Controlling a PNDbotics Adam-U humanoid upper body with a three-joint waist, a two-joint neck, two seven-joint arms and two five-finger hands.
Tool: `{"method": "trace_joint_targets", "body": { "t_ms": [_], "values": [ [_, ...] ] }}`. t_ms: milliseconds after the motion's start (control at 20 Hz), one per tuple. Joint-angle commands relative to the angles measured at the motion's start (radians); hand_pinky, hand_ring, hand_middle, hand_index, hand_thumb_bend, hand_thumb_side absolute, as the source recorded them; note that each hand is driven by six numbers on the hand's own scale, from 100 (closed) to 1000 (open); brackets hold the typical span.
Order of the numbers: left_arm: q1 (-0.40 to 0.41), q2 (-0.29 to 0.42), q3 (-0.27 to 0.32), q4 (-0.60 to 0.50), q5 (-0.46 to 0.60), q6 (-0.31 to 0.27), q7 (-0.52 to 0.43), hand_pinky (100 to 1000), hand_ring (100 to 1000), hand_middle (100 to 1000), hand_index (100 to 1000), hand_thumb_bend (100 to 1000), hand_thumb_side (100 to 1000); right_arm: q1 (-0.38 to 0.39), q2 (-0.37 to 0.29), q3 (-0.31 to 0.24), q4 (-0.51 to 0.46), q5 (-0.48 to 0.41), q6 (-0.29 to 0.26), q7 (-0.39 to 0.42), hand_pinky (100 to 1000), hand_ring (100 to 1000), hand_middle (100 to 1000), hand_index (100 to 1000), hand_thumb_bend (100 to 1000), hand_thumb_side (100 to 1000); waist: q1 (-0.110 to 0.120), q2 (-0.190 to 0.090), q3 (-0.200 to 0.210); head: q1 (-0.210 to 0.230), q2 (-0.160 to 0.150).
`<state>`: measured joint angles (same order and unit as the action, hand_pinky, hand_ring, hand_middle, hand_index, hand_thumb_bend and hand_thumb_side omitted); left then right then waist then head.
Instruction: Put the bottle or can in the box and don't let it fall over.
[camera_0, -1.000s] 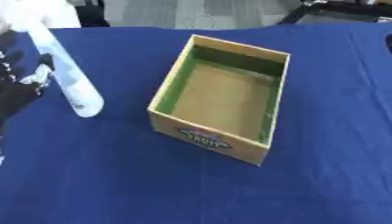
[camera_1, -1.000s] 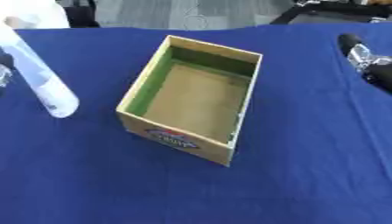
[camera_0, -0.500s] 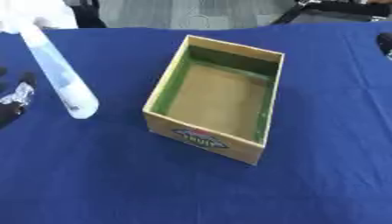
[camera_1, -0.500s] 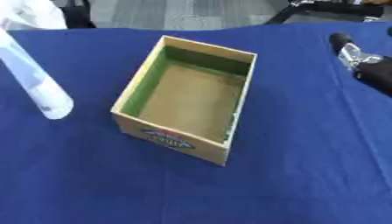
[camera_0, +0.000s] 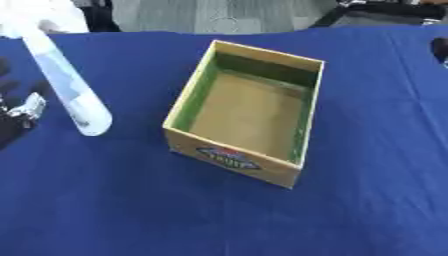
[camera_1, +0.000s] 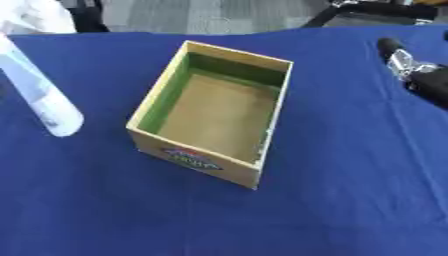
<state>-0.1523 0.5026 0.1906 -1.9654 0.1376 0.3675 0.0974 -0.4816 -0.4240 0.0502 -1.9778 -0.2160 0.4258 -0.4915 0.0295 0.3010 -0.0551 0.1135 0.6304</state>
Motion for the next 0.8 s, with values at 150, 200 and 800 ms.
{"method": "trace_joint_targets", "body": {
  "t_ms": [150, 200, 800],
  "values": [
    [-0.031, 0.045, -0.005, 0.034, 0.013, 0.007, -0.022, 1000, 1000, 1000, 1000, 284, 372, -0.007, -0.022, -0.004, -0.022, -0.006, -0.001, 0.003, 1000, 924, 1000, 1000, 541, 100, 0.0, -0.023, -0.002, 0.008, -0.007],
    [-0.037, 0.046, -0.006, 0.044, 0.015, 0.006, -0.027, 1000, 1000, 1000, 1000, 287, 373, -0.007, -0.023, -0.004, -0.022, -0.006, -0.001, 0.004, 1000, 923, 1000, 1000, 541, 100, 0.0, -0.023, -0.002, 0.009, -0.009],
    [-0.105, 0.062, -0.026, 0.133, 0.017, -0.005, -0.079, 1000, 1000, 1000, 1000, 327, 417, -0.007, -0.022, -0.002, -0.022, -0.007, -0.001, 0.009, 1000, 922, 1000, 1000, 539, 100, -0.001, -0.022, -0.007, 0.014, -0.032]
  ]
}}
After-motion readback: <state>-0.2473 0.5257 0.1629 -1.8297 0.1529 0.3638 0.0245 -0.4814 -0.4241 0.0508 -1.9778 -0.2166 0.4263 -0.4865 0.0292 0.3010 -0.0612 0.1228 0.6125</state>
